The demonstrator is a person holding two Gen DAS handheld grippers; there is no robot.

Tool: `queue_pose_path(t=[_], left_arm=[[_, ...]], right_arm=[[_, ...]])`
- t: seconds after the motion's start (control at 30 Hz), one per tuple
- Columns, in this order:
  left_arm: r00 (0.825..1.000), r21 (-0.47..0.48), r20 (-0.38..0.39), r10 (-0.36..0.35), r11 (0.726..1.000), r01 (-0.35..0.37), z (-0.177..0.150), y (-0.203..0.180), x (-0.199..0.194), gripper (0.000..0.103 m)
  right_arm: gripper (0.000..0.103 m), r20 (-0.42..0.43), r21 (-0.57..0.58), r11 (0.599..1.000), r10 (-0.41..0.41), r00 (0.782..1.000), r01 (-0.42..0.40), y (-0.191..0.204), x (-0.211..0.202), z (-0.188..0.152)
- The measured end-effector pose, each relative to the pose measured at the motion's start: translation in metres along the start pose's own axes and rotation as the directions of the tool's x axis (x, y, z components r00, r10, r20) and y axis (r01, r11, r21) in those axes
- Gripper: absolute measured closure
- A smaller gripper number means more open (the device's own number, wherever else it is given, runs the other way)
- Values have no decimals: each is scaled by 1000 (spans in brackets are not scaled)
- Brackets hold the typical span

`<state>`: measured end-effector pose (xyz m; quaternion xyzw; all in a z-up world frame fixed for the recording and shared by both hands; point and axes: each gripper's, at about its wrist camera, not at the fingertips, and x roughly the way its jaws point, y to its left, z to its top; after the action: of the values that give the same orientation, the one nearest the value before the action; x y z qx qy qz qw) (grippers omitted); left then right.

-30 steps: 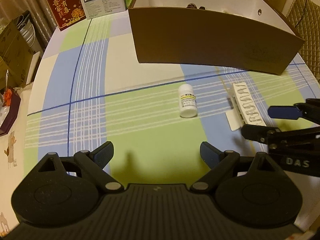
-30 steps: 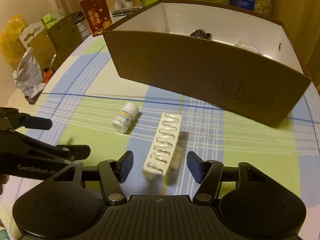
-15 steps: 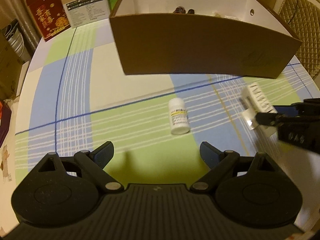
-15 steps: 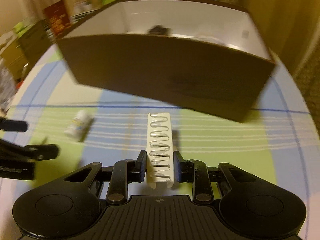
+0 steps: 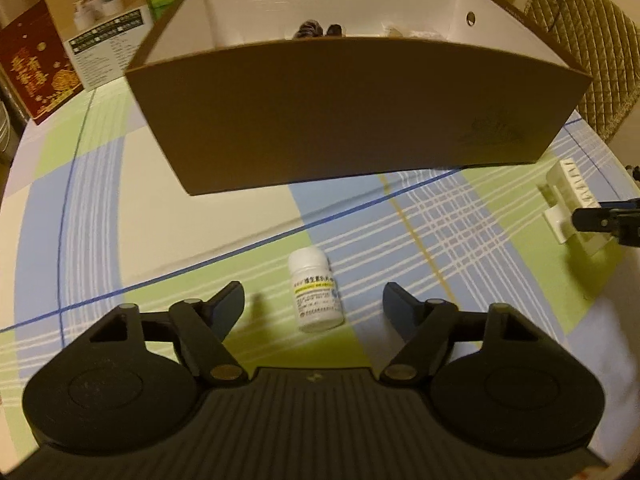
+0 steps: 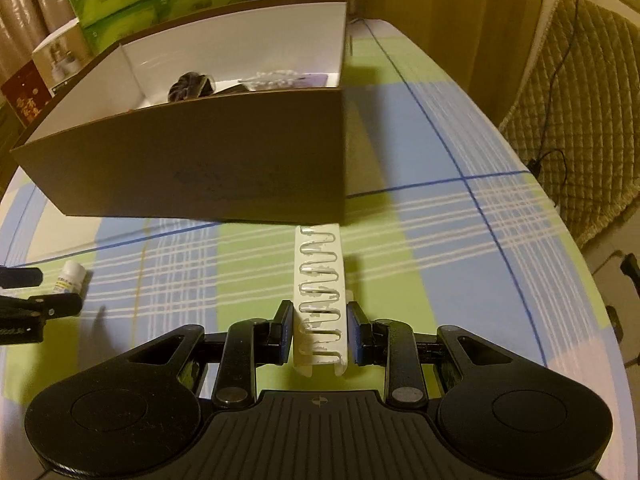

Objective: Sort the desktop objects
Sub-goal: 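Grasp the white zigzag holder with the right tool while the left tool grasps the white pill bottle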

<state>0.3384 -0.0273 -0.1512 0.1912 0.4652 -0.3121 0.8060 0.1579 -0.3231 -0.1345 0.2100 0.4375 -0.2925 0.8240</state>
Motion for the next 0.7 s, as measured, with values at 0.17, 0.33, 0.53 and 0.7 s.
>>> queue_pose_path(t=[0.17, 0.33, 0.53, 0.7], left_arm=[[1000, 17, -12, -7, 1000, 7, 5, -1, 12, 51], [1000, -5, -22, -15, 1000, 15, 3, 1, 18, 72], [1000, -32, -10, -5, 999, 5, -3, 5, 11, 80], [1000, -44, -17, -2, 999, 1, -17, 7, -1, 80]], right_arm=[[78, 6, 10, 1000, 6, 1000, -6, -5, -4, -3], [77, 12, 19, 1000, 15, 1000, -15, -7, -7, -3], [59, 19, 10, 1000, 20, 1000, -20, -6, -9, -1], [58, 15, -27, 1000, 8, 1000, -8, 0, -4, 1]])
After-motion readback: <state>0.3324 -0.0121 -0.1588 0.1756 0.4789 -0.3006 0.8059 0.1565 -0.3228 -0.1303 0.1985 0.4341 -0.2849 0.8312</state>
